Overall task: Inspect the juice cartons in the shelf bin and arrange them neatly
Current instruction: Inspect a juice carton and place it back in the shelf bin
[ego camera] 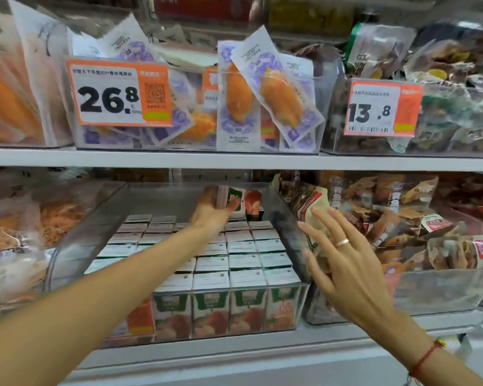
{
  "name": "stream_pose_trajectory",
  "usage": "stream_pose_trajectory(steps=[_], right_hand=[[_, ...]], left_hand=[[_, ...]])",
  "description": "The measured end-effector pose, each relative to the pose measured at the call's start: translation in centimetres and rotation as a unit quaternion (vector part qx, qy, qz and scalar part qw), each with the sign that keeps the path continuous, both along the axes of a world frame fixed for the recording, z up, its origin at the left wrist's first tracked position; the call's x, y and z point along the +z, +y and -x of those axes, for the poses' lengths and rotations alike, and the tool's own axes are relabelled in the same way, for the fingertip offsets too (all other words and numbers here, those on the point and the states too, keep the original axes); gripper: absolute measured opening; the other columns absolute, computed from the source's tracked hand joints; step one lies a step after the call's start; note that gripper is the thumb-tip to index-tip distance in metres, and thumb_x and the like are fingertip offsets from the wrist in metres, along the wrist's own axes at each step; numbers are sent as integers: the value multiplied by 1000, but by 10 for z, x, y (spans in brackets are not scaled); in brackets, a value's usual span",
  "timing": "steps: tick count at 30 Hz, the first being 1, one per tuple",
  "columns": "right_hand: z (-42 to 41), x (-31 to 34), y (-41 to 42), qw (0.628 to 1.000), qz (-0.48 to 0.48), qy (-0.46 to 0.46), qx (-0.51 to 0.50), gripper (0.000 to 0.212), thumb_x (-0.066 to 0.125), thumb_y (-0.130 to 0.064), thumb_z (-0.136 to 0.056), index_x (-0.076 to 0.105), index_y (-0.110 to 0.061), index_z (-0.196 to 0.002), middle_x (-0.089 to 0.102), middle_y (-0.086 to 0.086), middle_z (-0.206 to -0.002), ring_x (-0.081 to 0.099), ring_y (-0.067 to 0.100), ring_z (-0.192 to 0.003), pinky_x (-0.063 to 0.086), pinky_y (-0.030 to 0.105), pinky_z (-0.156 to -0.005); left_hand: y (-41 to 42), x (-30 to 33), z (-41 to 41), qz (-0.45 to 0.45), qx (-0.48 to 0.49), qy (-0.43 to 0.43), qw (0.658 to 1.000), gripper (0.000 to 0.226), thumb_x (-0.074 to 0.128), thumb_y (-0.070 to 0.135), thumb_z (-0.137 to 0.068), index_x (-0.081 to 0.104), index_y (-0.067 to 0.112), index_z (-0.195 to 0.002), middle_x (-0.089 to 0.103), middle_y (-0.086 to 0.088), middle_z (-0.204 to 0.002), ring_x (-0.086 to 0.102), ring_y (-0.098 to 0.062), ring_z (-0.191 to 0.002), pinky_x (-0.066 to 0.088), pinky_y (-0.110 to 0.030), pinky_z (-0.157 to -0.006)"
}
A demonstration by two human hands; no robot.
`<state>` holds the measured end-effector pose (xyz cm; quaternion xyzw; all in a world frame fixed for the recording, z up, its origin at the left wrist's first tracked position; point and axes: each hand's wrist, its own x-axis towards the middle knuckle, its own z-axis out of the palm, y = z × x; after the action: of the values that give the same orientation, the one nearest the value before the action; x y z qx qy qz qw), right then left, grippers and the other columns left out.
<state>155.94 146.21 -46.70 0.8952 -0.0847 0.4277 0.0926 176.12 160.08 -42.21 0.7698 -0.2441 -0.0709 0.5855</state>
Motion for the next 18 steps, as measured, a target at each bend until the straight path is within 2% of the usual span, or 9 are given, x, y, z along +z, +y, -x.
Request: stream_pose_trajectory(steps=[3, 5, 7, 10, 15, 18], right_hand=[[-5, -5, -5, 999, 28, -47, 2, 46, 34, -39, -100, 61, -17, -130, 50, 10, -144, 43, 28, -136, 37, 39, -107], [-8, -8, -6, 996, 39, -75, 2, 44, 38, -36, -98, 64, -16, -127, 53, 10, -142, 45, 28, -134, 38, 38, -103], [-10, -9, -6, 995, 46, -85, 3, 43, 40, -35, -97, 66, -14, -124, 54, 10, -141, 46, 28, -132, 39, 38, -101], [-12, -10, -9, 995, 52, -90, 3, 44, 39, -35, -97, 67, -13, -123, 55, 11, -140, 48, 28, -131, 39, 38, -101], [-14, -13, -11, 993, 57, -105, 2, 45, 36, -35, -99, 66, -13, -123, 56, 11, -139, 47, 28, -131, 40, 37, -99], [-16, -15, -12, 992, 59, -112, 2, 47, 33, -37, -100, 66, -13, -123, 55, 10, -139, 46, 27, -131, 40, 36, -98]], left_hand=[[-19, 1, -9, -1, -23, -48, 999, 54, 68, 22, -90, 42, 14, -137, 52, -12, -138, 55, -27, -120, 44, -25, -90], [-27, 1, -18, -35, -51, -94, 994, 54, 69, 15, -89, 45, 14, -137, 52, -11, -138, 55, -22, -116, 43, -17, -81], [-32, 2, -28, -107, -73, -167, 977, 55, 71, 19, -88, 46, 17, -138, 53, -8, -139, 55, -24, -120, 45, -22, -85], [-40, 6, -40, -222, -76, -268, 934, 58, 72, 28, -86, 47, 26, -138, 54, -2, -139, 54, -24, -123, 45, -33, -98], [-62, 13, -48, -322, -143, -316, 881, 62, 68, 30, -88, 42, 24, -144, 44, -6, -147, 46, -28, -129, 39, -36, -104], [-69, 9, -54, -325, -175, -291, 883, 56, 70, 27, -88, 48, 24, -140, 48, -3, -144, 48, -25, -129, 38, -33, -105]])
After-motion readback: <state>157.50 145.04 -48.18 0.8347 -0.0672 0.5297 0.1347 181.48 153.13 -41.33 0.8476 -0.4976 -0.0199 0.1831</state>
